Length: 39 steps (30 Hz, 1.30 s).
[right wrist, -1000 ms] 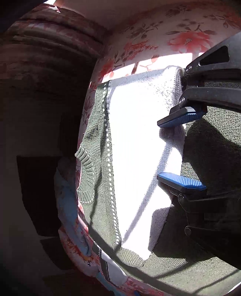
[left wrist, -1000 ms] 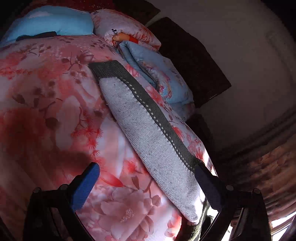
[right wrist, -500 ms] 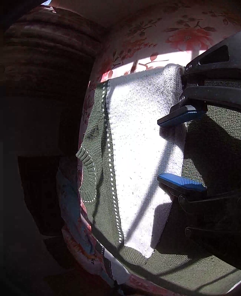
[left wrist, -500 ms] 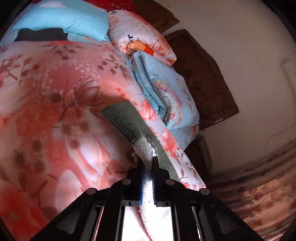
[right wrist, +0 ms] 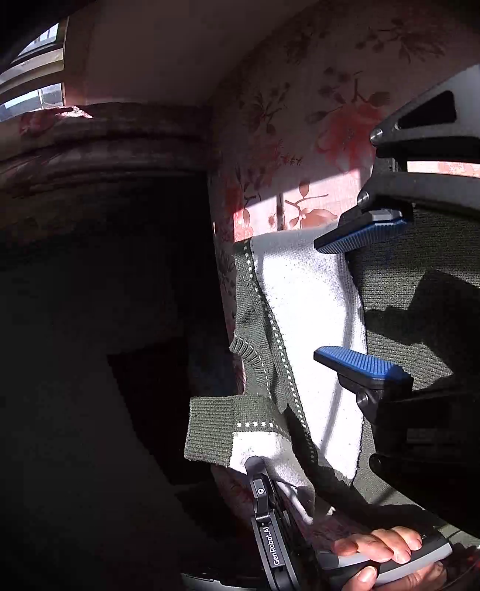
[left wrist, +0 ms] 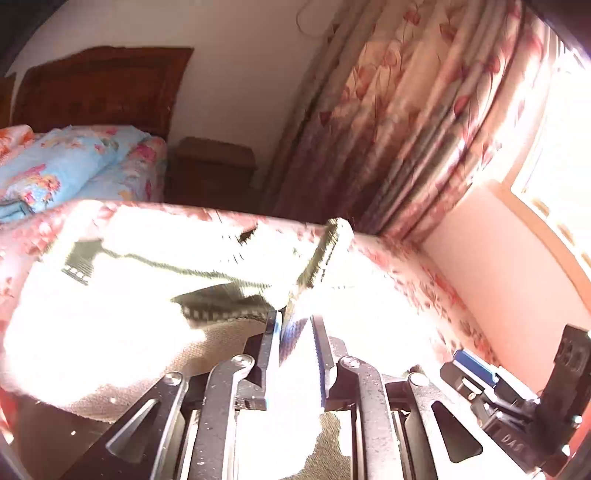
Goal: Fold small clothes
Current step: 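Grasp the other sleeve cuff with the left gripper and lift it, then lay the held sleeve across the sweater body and open the left gripper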
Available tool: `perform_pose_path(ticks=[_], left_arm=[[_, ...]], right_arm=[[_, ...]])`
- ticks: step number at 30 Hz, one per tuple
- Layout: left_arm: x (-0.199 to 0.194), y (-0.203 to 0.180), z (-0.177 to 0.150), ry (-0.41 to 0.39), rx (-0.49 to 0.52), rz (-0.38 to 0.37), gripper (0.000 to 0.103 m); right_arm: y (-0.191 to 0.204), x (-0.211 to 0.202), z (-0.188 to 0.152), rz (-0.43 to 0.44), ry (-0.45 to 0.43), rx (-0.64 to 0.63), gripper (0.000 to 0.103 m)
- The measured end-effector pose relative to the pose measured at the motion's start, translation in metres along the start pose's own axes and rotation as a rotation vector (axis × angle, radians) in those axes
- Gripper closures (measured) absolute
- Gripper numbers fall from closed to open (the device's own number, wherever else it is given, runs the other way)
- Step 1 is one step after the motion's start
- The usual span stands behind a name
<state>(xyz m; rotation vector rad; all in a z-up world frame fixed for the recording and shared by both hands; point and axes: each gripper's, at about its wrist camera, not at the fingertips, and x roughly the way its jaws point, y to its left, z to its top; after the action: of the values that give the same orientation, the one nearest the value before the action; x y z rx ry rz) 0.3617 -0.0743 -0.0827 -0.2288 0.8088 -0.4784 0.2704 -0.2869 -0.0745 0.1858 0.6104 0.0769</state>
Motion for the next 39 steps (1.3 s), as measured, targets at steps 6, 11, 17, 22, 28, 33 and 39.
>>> perform_pose_path(ticks=[6,11,17,22,28,33,39], left_arm=[[-0.028,-0.015,-0.032,-0.009,0.061,0.024,0.0],[-0.108,0.066,-0.037,-0.202,-0.012,0.258,0.0],[-0.122,0.166,-0.065,-0.085,-0.258,0.392,0.0],[-0.108,0.17,-0.074,-0.07,-0.312,0.422,0.0],[-0.1,0.171,-0.073,-0.046,-0.332,0.479,0.0],[-0.104,0.173,-0.075,-0.063,-0.354,0.49,0.0],[-0.113,0.172,-0.063,-0.094,-0.332,0.512,0.0]], right_arm=[[-0.033,-0.004,-0.005,0.051,0.074,0.109,0.05],[-0.015,0.016,0.001,0.177,0.106,0.142,0.05],[0.034,0.075,0.012,0.191,0.241,0.059,0.05],[0.033,0.095,0.004,0.135,0.279,0.122,0.05],[0.038,0.091,-0.001,0.181,0.259,0.093,0.054],[0.029,0.09,-0.002,0.211,0.243,0.118,0.062],[0.018,0.09,-0.002,0.248,0.251,0.158,0.07]])
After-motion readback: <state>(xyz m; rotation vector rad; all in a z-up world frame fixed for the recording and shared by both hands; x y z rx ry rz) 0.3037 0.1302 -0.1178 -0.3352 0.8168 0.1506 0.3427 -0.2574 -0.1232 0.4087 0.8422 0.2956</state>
